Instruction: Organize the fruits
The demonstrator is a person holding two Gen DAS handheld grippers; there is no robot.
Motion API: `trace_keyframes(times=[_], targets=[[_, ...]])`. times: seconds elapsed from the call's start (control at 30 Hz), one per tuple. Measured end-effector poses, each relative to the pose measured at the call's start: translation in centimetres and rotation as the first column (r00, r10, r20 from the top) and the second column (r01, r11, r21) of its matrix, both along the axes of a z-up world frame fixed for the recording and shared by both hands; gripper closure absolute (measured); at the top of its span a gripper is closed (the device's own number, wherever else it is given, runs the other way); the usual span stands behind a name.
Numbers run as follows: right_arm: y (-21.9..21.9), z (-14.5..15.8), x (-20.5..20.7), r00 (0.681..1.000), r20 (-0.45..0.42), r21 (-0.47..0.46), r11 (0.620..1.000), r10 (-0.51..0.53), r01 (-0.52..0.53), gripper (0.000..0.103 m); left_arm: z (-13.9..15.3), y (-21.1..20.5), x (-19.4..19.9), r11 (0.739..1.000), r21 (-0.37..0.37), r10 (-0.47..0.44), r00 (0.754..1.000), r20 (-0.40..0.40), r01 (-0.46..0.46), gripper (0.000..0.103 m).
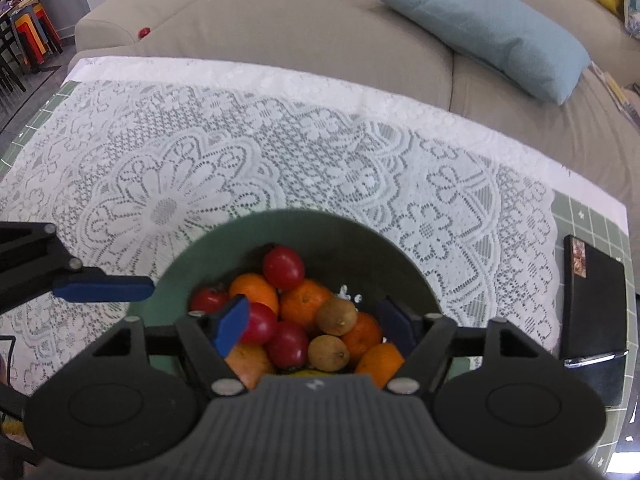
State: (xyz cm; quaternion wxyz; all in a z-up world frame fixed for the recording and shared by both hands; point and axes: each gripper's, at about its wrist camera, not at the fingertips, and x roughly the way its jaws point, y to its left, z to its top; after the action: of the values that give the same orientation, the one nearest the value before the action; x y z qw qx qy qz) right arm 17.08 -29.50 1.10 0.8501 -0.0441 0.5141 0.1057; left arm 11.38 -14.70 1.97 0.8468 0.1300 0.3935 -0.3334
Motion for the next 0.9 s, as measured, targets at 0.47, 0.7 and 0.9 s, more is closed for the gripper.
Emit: trace_keyframes(times=[0.47,0.7,0.9], targets=[[3.1,4.5,-6.0,0.984,0.177,0.001,1.0,0.011,-0.011,0.008,4.7,5.6,-4.4,0.983,-0.082,0.176,0.959,0.223,-0.162,0.026],[3.9,5.5,-11.2,0.946,0.323,-0.022,1.0,-0.001,0.008,0.006,5.3,7.5,-7.1,0.957,-0.149,0.284,0.901,0.329,-0.247,0.015],[4.9,5.6,-17.0,0.847,0.531,-0.007,0.999,-0.034,0.044,0.004,3.5,8.3,-9.3,0.937,-0.173,0.348,0.841,0.413,-0.303,0.014]])
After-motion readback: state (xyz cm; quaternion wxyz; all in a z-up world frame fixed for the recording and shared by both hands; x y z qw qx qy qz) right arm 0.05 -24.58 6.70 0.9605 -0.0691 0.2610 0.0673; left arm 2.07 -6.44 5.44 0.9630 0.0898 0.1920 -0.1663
